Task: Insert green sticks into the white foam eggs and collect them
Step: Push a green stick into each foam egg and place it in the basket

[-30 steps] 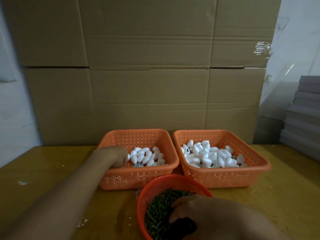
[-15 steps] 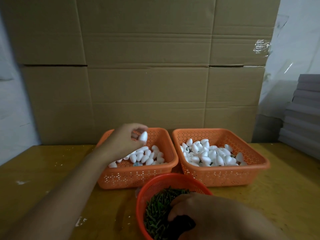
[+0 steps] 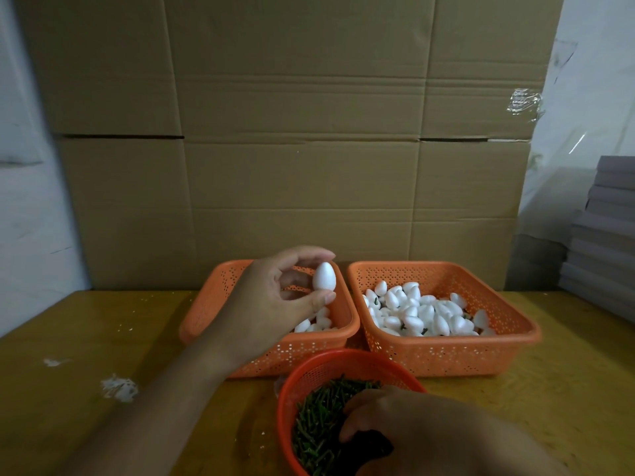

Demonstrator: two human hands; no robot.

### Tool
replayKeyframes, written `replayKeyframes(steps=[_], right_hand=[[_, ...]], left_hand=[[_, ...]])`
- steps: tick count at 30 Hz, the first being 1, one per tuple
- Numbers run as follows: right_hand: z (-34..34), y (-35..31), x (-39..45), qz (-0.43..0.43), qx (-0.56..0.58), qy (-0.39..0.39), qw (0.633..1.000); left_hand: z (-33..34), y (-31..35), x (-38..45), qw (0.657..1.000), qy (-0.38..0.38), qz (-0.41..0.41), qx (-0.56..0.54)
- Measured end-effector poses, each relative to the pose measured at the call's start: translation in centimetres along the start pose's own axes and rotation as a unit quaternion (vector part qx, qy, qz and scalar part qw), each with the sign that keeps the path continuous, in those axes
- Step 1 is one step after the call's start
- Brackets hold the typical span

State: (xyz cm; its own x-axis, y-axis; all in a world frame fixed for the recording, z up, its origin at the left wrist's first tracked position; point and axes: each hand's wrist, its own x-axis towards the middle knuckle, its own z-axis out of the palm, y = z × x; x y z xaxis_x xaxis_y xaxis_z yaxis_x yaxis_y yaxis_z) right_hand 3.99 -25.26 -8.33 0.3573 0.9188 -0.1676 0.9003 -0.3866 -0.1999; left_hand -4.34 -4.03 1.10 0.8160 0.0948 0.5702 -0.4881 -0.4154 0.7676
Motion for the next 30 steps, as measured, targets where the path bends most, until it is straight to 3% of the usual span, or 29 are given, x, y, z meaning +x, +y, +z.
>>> replayKeyframes(steps=[5,11,21,30], right_hand=[[-2.9,-2.4,-1.1,-0.007,0.033,-0.015,0.999],[-3.1,-2.6,-1.3,-0.007,0.048,0.006,0.999],[-2.5,-2.7,-0.7,0.030,0.015,0.100,0.994],[-3.0,-2.5,-0.9,0.054,0.034,0.127,0.990]], left_hand=[[0.3,0.3,-0.3,0.994,-0.005,-0.052,-0.093],[1.0,0.9,-0.5,0.942,-0.034,-0.185,-0.277],[1.2,0.8,-0.6,0.939,-0.057,-0.200,-0.273],[1.3,0.7,-0.7,0.937,-0.065,-0.200,-0.278]])
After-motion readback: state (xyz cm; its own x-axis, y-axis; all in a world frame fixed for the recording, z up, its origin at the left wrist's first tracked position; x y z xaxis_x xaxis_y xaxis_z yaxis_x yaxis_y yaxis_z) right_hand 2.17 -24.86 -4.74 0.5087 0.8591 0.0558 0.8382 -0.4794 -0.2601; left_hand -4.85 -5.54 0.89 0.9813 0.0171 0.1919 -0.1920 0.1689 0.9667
